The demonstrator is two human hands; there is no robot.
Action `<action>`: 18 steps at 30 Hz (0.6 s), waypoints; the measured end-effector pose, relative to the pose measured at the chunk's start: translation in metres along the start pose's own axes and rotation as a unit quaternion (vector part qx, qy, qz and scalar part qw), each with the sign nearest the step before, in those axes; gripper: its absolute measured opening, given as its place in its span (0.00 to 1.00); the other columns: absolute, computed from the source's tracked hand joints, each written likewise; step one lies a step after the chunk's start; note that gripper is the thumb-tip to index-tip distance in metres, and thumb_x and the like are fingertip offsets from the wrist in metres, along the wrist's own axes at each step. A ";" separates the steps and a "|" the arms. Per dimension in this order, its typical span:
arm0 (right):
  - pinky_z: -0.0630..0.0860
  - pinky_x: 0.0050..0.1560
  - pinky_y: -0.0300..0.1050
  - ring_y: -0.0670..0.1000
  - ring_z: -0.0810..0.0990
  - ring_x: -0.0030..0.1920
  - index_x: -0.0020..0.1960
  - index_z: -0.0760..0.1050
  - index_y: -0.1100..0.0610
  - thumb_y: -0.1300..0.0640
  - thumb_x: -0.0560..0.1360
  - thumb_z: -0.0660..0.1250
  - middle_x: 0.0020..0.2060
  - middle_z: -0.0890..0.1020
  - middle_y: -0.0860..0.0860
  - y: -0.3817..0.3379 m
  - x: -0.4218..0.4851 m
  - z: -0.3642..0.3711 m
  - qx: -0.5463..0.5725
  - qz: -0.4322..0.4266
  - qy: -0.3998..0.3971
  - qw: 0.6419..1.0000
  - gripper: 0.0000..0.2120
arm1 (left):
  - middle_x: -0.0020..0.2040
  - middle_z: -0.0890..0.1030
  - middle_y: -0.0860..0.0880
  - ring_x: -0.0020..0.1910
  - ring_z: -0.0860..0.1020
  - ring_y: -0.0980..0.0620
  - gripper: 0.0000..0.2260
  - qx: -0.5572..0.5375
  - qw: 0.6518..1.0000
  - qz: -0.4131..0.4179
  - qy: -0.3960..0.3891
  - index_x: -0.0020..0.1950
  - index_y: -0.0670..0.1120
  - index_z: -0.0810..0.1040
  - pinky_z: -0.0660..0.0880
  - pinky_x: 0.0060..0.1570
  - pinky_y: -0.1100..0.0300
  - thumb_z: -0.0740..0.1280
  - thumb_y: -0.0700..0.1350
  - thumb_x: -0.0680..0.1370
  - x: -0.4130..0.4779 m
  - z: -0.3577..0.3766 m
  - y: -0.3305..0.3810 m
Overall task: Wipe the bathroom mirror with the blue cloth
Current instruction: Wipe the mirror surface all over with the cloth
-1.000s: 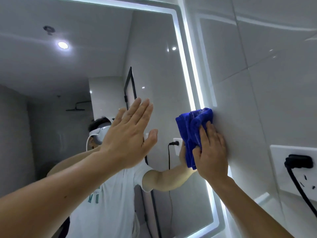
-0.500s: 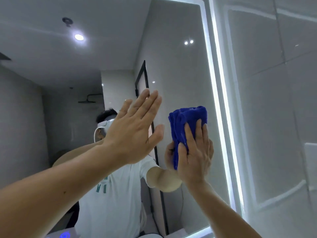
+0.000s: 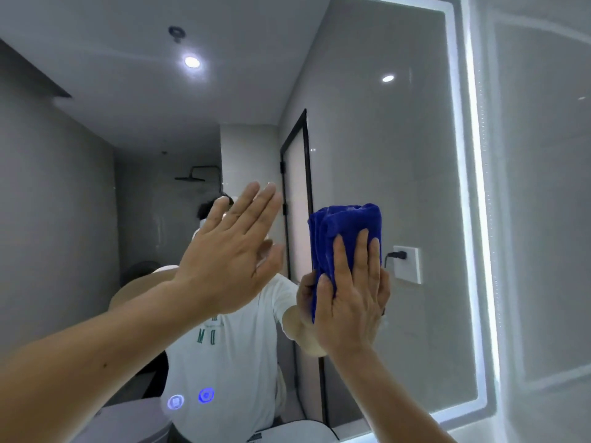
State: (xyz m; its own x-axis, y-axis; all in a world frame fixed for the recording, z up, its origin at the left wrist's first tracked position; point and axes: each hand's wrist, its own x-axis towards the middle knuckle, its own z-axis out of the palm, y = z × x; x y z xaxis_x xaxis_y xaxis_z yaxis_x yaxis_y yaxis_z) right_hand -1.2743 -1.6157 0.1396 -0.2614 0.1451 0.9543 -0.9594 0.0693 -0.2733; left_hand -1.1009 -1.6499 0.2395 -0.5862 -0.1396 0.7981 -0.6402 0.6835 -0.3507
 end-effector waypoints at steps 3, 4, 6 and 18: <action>0.62 0.70 0.64 0.59 0.57 0.78 0.76 0.64 0.56 0.55 0.77 0.63 0.77 0.59 0.57 -0.029 -0.016 0.010 -0.014 -0.021 -0.014 1.000 0.27 | 0.80 0.39 0.54 0.77 0.33 0.58 0.30 0.003 1.000 -0.016 0.000 0.80 0.50 0.42 0.37 0.77 0.52 0.36 0.61 0.79 -0.025 -0.011 -0.027; 0.62 0.70 0.64 0.58 0.56 0.78 0.76 0.64 0.56 0.56 0.76 0.65 0.77 0.59 0.57 -0.041 -0.020 0.013 -0.022 -0.027 -0.015 0.999 0.29 | 0.80 0.41 0.53 0.77 0.35 0.57 0.30 0.009 1.000 -0.020 0.003 0.80 0.50 0.43 0.38 0.77 0.51 0.36 0.61 0.80 -0.034 -0.016 -0.037; 0.63 0.69 0.63 0.58 0.56 0.78 0.77 0.63 0.55 0.55 0.75 0.67 0.78 0.58 0.57 -0.067 -0.029 0.019 -0.019 -0.033 -0.015 0.999 0.31 | 0.80 0.45 0.51 0.79 0.39 0.54 0.30 0.024 0.999 -0.027 0.012 0.80 0.48 0.47 0.42 0.78 0.49 0.38 0.60 0.80 -0.051 -0.027 -0.058; 0.56 0.74 0.62 0.60 0.56 0.78 0.77 0.61 0.54 0.53 0.78 0.62 0.78 0.58 0.58 -0.220 -0.084 0.037 0.007 -0.044 -0.077 0.996 0.29 | 0.80 0.53 0.49 0.80 0.47 0.52 0.30 0.101 0.992 -0.073 0.024 0.79 0.46 0.51 0.46 0.76 0.48 0.36 0.59 0.82 -0.144 -0.080 -0.172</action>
State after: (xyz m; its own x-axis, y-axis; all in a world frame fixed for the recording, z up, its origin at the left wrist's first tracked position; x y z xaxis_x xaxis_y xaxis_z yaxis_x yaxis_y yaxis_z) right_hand -1.0451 -1.6797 0.1237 -0.1883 -0.0151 0.9820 -0.9805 0.0603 -0.1870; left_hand -0.8668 -1.6898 0.2240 -0.4587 -0.1889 0.8683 -0.8056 0.5009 -0.3165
